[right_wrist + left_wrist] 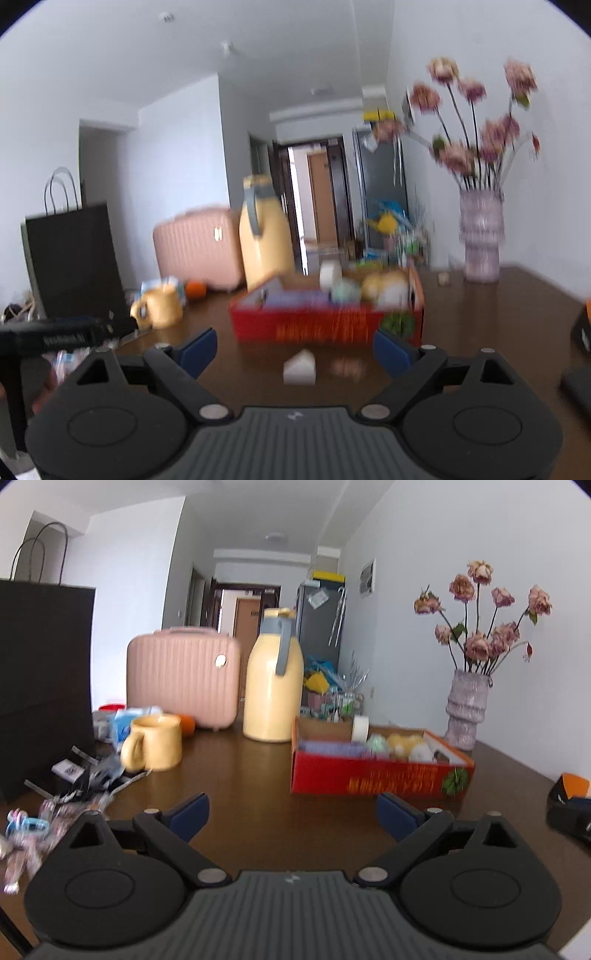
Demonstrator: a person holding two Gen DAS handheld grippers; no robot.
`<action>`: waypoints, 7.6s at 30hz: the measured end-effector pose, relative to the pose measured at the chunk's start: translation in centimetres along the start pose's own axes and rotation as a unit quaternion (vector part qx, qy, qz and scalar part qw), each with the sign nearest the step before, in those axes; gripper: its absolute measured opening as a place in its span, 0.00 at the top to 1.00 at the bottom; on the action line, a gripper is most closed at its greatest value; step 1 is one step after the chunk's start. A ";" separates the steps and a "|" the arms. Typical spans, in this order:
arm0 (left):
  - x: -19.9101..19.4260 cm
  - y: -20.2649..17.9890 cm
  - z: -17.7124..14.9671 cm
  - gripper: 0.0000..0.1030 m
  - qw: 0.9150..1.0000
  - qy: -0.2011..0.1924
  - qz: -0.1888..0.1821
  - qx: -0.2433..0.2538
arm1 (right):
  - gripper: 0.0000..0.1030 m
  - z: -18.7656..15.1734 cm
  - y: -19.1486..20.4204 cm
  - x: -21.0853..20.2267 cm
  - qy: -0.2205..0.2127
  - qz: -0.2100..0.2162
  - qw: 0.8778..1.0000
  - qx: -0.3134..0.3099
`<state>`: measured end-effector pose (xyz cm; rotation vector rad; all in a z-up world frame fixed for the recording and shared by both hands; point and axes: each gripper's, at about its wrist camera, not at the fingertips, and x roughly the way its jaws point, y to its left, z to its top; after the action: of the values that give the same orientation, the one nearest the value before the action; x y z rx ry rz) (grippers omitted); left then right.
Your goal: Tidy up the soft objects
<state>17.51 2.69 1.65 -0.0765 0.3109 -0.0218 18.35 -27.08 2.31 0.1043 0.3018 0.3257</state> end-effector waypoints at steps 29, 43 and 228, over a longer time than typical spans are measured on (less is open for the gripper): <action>8.5 -4.0 -1.0 0.03 0.996 0.054 -0.063 0.042 | 0.17 -1.3 -1.0 9.4 0.069 -0.044 0.996 -0.036; 21.8 -10.3 -1.6 0.35 0.963 0.180 -0.185 0.074 | 0.52 -1.1 -8.3 22.3 0.178 -0.004 0.984 -0.003; -15.0 1.3 -4.9 0.00 0.998 -0.003 0.007 0.065 | 0.01 -6.4 6.4 -12.1 0.029 -0.064 0.997 -0.017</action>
<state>1.77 4.14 1.49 0.0542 0.3038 -0.0285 3.50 -24.71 0.53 0.0412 0.3578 0.2077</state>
